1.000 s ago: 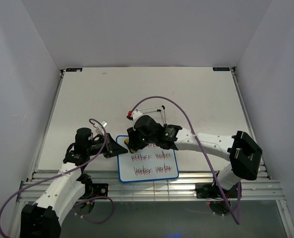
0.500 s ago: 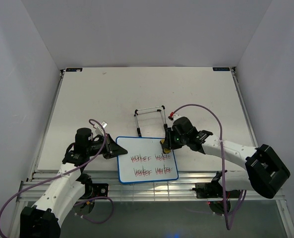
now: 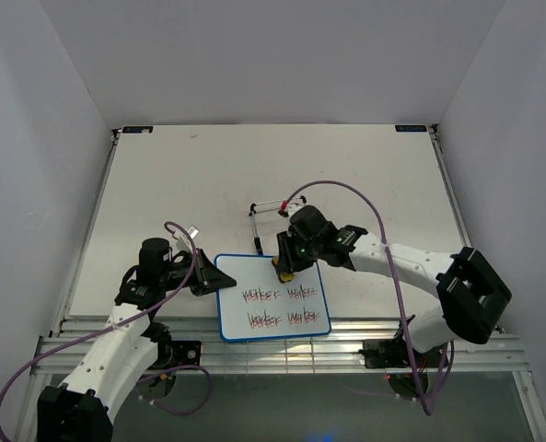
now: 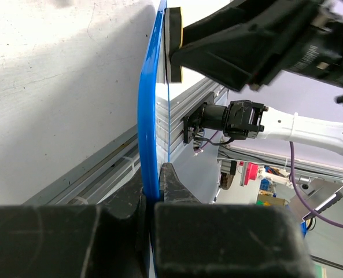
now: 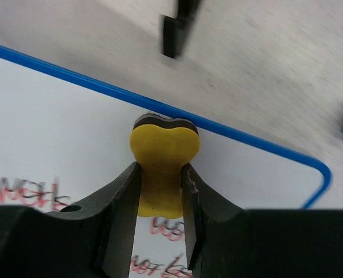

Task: Erase the whiteboard

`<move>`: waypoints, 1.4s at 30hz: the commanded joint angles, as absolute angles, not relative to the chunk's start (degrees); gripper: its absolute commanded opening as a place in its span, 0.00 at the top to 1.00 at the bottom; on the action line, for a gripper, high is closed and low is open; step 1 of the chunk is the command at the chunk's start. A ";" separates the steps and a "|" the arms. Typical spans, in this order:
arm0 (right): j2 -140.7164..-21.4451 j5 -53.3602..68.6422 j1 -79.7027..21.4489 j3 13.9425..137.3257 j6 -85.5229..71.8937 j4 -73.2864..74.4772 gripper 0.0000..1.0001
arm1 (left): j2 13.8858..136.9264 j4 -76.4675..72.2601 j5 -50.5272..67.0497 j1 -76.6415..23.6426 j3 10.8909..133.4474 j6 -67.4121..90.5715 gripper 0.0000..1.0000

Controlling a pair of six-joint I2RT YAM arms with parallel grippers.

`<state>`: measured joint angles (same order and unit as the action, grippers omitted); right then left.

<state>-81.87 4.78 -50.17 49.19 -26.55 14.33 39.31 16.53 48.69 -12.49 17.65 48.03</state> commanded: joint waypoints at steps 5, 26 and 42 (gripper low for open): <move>-92.79 9.84 -59.23 64.40 -26.46 15.29 0.91 | 38.15 8.00 49.48 -13.01 20.22 42.54 1.00; -81.56 9.05 -40.87 41.22 -22.24 15.47 0.92 | 36.56 11.08 40.96 -13.01 18.99 44.73 1.00; -84.45 5.81 -62.39 56.13 -29.62 17.14 0.92 | 37.18 10.99 33.31 -12.92 16.09 47.72 1.00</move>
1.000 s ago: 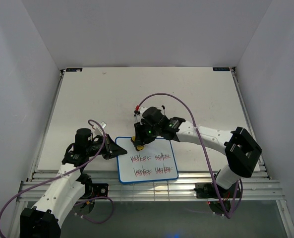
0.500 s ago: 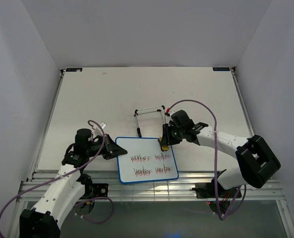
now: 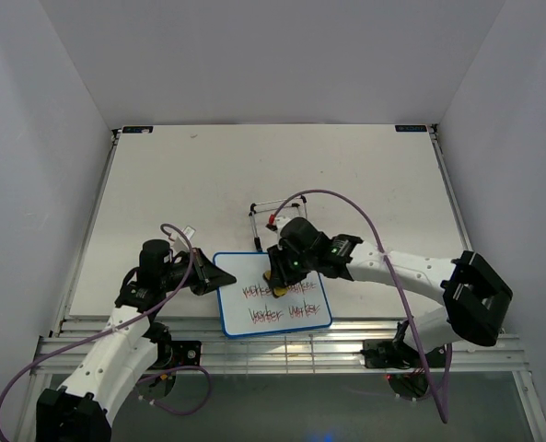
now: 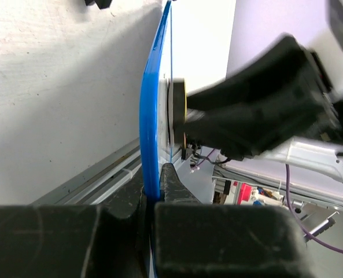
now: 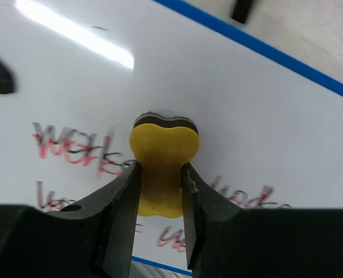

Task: Erase the whiteboard

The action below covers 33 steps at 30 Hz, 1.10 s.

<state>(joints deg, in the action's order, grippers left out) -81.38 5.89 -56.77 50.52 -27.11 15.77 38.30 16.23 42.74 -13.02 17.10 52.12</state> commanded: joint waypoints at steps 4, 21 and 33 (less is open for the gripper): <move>-89.11 3.09 -70.12 63.71 -30.67 18.98 0.92 | 37.79 9.76 33.92 -12.92 15.56 47.90 1.00; -83.17 -4.83 -64.52 52.22 -31.73 21.97 0.92 | 39.46 6.24 39.37 -12.92 14.94 47.20 1.00; -69.62 4.48 -46.50 34.54 -27.07 19.25 0.92 | 37.44 9.57 37.88 -12.92 15.56 47.37 1.00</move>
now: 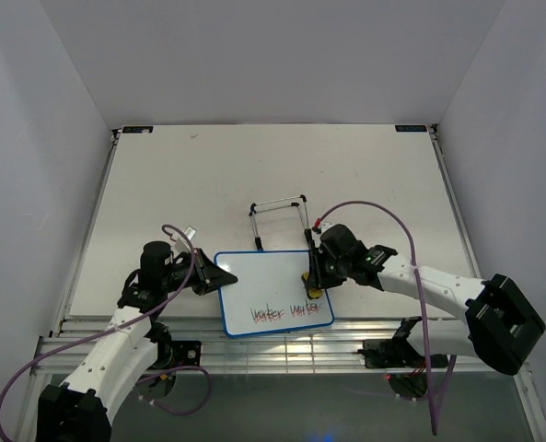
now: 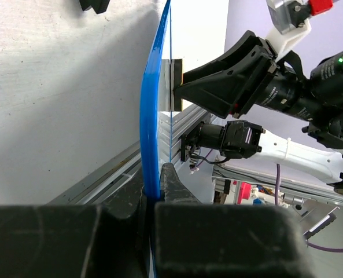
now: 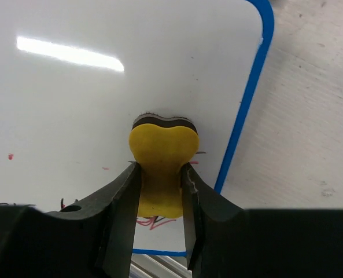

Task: Erase the whiteboard

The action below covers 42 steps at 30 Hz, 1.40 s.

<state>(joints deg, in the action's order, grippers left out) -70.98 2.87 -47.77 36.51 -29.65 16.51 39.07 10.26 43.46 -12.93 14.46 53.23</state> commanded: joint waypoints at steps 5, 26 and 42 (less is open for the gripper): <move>-70.04 11.34 -49.99 37.16 -29.34 14.25 0.92 | 37.09 9.58 37.00 -12.92 15.03 47.90 1.00; -76.13 8.17 -52.49 37.81 -27.78 11.07 0.92 | 37.71 9.23 35.68 -12.92 14.24 48.69 1.00; -75.76 25.31 -29.10 27.86 -18.81 7.99 0.92 | 37.97 9.31 36.13 -12.92 13.97 49.66 1.00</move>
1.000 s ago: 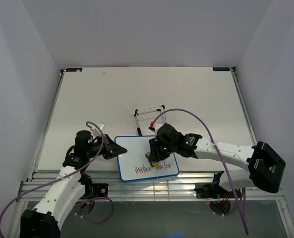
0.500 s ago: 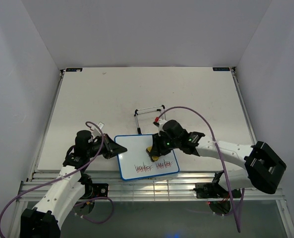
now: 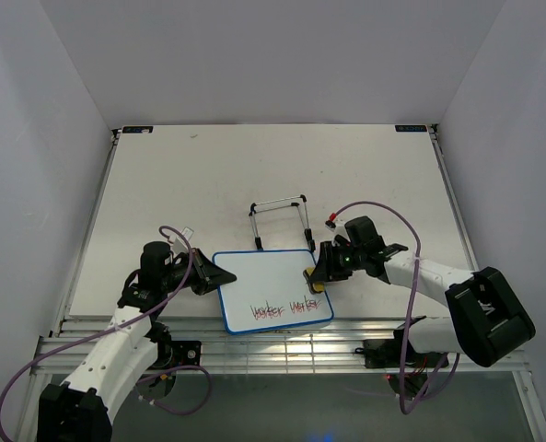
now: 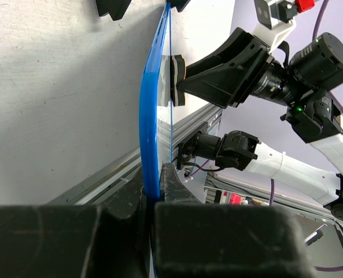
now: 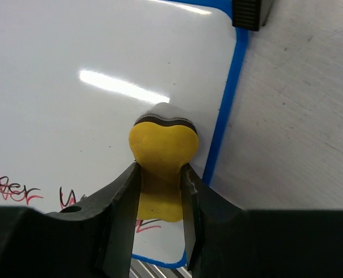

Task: Erase the whiteboard

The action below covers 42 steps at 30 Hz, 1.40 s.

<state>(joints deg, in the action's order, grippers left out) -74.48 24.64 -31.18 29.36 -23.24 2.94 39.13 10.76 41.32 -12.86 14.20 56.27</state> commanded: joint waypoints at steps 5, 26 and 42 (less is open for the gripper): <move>-75.32 24.61 -24.96 32.34 -15.12 12.30 0.92 | 37.88 9.93 35.25 -12.92 13.54 49.75 1.00; -72.13 0.45 -66.78 47.88 -26.98 4.91 0.92 | 38.67 8.79 33.66 -12.92 12.92 52.38 1.00; -86.22 -15.81 -81.13 56.09 -36.82 10.54 0.92 | 39.11 9.58 34.10 -12.92 12.30 54.05 1.00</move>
